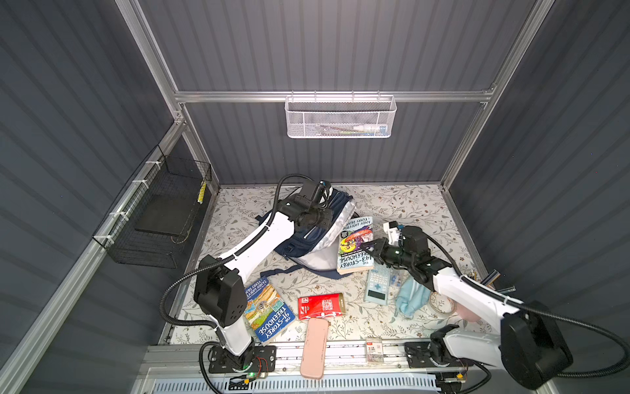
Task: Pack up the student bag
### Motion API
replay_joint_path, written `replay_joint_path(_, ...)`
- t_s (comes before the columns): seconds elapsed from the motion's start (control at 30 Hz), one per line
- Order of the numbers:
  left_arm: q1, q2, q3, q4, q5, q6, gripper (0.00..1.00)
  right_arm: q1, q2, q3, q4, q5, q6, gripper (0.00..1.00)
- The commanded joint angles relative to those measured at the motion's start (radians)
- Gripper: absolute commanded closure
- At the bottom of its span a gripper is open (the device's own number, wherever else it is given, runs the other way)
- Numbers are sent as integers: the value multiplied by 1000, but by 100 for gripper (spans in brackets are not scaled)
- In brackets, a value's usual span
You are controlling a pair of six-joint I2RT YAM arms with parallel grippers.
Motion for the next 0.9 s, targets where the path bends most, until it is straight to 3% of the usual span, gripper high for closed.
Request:
replay_joint_path(0.0,0,-20,105,44,98,-51,100,21,112,60,258,17,59,100)
replay_joint_path(0.2,4,-24,175,18,167,-76,100,84,387,220,497,38,73,100)
replay_joint_path(0.33,13,-18,199,-1,199,-79,100,164,503,356,428,140,56,100)
replay_joint_path(0.4,24,-20,204,-10,210,-86,100,202,538,408,362,249,35,100)
replay_joint_path(0.5,33,-36,197,-2,237,-107,100,229,607,418,411,417,59,100)
replay_joint_path(0.57,65,-50,178,46,356,-163,100,244,669,433,474,498,76,100)
replay_joint_path(0.63,98,-59,159,87,418,-200,100,254,729,480,500,506,110,100)
replay_joint_path(0.73,111,-67,154,69,422,-196,100,277,791,572,451,535,100,100)
replay_joint_path(0.87,111,-69,103,85,439,-202,100,291,831,584,464,572,101,88)
